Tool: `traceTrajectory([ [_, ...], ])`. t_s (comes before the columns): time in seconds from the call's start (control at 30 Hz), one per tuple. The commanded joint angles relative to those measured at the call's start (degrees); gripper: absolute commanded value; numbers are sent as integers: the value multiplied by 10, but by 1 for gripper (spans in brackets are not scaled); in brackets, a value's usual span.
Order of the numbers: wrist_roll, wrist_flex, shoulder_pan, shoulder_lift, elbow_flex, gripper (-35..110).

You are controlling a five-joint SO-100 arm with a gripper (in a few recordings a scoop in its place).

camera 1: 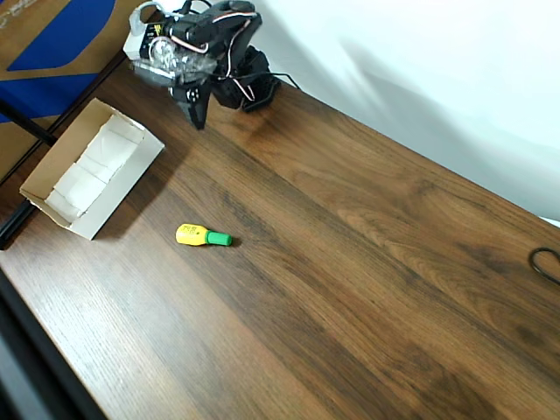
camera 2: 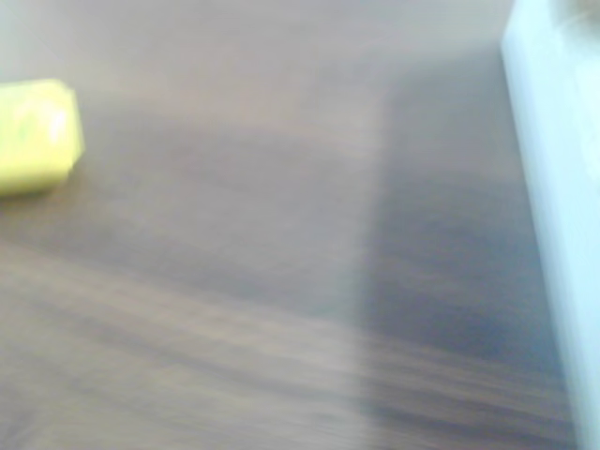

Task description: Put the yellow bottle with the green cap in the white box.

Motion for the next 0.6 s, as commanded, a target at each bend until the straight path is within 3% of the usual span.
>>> traceTrajectory([
  [0.0, -2, -32, -7, -36, -28, 0],
  [0.57, 9, -228, -41, -342, -141, 0],
])
